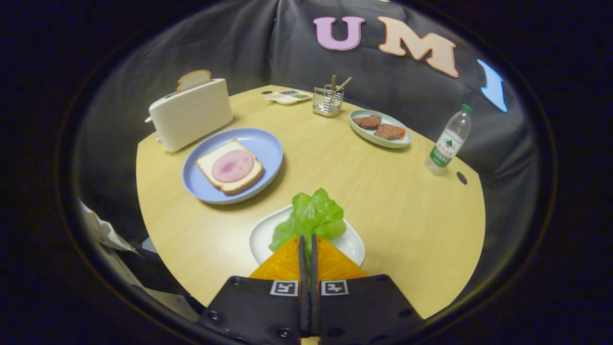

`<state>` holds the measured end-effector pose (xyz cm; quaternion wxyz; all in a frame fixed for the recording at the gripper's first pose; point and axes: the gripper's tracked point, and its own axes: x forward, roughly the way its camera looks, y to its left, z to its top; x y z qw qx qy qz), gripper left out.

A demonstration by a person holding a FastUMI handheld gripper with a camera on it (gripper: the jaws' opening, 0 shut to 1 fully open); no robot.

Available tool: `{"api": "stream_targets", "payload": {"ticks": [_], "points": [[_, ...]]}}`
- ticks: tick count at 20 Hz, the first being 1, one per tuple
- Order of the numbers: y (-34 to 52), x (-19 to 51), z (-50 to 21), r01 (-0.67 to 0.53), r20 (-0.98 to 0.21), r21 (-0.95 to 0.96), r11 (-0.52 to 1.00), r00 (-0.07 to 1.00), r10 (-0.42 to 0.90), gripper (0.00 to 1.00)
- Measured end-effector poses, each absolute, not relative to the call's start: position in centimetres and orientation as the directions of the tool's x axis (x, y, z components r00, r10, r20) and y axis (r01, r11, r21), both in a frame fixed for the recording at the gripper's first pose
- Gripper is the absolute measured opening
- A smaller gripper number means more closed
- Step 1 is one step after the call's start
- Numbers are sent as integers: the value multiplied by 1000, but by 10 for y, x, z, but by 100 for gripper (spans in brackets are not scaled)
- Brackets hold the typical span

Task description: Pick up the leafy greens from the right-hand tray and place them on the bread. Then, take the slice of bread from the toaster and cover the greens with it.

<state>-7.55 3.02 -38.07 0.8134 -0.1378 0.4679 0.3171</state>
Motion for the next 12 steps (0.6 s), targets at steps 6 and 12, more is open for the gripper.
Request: {"api": "stream_targets", "payload": {"ticks": [6, 12], "points": [[66, -64, -344, -649, -818, 62, 758, 402, 411, 4], [117, -65, -328, -685, -803, 73, 725, 391, 450, 4]]}}
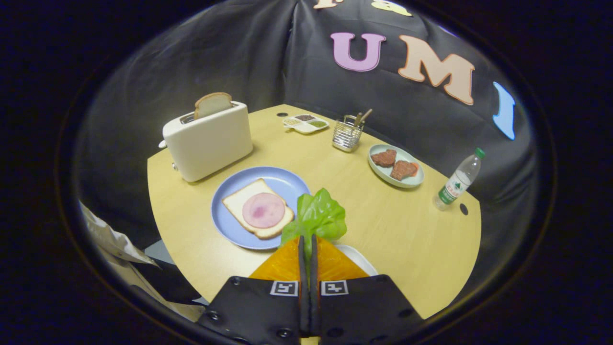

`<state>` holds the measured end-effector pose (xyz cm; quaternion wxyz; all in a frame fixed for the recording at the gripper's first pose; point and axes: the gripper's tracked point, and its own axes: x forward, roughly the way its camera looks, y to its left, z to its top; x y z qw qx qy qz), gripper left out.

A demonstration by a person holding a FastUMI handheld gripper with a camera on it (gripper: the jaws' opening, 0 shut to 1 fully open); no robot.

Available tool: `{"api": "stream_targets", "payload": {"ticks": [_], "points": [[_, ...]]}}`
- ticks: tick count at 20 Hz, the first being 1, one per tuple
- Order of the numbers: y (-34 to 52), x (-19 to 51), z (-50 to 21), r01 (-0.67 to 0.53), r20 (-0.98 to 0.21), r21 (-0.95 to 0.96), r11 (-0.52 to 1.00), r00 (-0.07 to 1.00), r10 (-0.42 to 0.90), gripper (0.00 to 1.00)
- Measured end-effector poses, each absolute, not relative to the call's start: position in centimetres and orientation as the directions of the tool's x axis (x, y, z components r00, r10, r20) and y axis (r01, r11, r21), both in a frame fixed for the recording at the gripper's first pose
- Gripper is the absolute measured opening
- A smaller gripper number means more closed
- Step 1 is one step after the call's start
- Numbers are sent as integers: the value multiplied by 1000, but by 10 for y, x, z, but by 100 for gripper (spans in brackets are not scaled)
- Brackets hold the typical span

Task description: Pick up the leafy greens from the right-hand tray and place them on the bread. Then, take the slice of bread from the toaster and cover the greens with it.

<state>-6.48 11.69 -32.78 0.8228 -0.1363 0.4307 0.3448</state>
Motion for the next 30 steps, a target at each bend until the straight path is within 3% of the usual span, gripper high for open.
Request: {"api": "stream_targets", "payload": {"ticks": [19, 24, 30], "points": [[259, -77, -335, -794, -784, 172, 583, 248, 570, 4], [267, -83, -361, -820, -815, 160, 549, 204, 542, 4], [248, -76, -392, -818, -864, 120, 563, 193, 464, 53]]}}
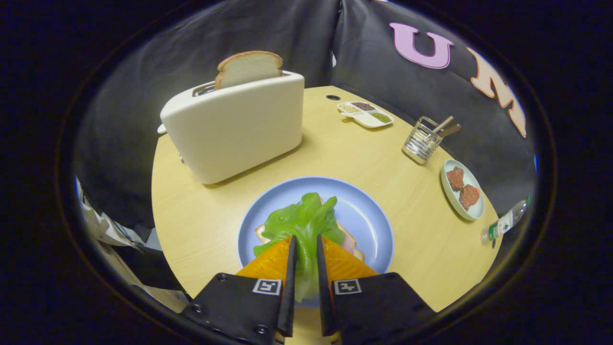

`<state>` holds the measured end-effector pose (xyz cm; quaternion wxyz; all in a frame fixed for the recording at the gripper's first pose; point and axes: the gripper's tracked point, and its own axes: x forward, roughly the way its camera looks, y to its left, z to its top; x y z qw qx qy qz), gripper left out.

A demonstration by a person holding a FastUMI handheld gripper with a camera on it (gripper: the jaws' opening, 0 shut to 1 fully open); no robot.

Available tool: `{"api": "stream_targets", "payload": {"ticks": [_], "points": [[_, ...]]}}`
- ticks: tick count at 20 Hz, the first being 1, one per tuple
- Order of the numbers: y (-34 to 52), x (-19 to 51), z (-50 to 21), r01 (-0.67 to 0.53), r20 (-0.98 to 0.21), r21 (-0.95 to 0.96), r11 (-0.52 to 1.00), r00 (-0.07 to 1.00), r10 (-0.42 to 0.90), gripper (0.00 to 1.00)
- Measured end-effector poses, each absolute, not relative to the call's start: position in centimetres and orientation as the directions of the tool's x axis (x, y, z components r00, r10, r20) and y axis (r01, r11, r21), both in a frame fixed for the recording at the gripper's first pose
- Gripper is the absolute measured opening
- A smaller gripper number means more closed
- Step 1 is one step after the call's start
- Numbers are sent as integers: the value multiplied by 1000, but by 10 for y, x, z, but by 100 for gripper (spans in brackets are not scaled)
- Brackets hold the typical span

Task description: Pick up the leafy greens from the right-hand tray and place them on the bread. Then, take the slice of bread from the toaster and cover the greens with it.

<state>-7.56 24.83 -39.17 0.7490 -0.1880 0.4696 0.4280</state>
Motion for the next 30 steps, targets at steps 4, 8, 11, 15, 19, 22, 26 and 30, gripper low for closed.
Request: {"api": "stream_targets", "payload": {"ticks": [4, 8, 11, 15, 19, 22, 26, 30], "points": [[257, -79, -385, -809, -853, 154, 568, 181, 490, 86], [271, -73, -358, -809, -833, 143, 570, 213, 511, 100], [290, -59, -326, -803, -804, 143, 579, 247, 541, 100], [318, -43, -289, -803, -775, 133, 581, 281, 566, 100], [349, -35, -263, -812, -755, 135, 568, 287, 590, 100], [371, -31, -250, -817, -740, 144, 558, 285, 609, 100], [398, -23, -241, -808, -731, 170, 564, 280, 622, 100], [425, -16, -235, -770, -717, 248, 587, 262, 646, 100]]}}
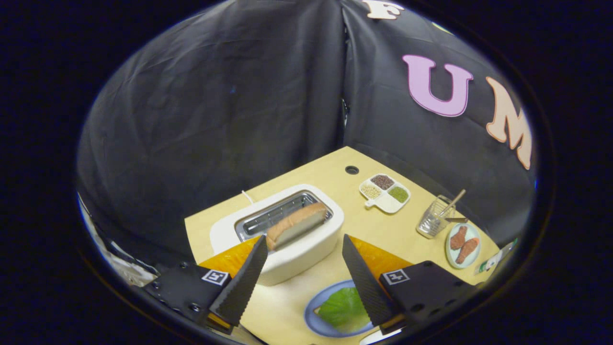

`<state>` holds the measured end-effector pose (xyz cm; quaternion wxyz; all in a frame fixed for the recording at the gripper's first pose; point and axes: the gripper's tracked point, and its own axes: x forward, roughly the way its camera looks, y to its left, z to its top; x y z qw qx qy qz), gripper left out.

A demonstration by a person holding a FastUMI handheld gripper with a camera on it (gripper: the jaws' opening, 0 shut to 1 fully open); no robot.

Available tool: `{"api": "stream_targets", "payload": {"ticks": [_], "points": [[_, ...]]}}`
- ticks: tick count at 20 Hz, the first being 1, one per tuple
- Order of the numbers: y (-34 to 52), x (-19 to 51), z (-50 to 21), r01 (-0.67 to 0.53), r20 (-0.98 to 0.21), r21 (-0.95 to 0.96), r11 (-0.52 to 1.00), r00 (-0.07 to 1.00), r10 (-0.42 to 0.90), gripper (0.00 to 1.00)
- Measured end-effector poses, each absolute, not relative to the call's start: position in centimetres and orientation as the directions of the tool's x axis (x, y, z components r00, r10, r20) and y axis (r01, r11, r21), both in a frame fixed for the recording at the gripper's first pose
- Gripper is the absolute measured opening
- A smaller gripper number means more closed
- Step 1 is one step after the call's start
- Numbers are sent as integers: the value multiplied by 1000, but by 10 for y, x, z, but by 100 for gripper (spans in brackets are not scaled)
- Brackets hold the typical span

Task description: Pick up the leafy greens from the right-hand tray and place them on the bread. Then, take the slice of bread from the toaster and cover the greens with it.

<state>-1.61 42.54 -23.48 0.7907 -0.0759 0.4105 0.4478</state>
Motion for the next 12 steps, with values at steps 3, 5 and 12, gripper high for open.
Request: {"api": "stream_targets", "payload": {"ticks": [3, 5, 12], "points": [[438, -8, -238, -739, -721, 287, 609, 252, 645, 100], [445, -4, -242, -723, -730, 292, 627, 254, 634, 100], [460, 5, -274, -633, -790, 330, 701, 221, 572, 96]]}}
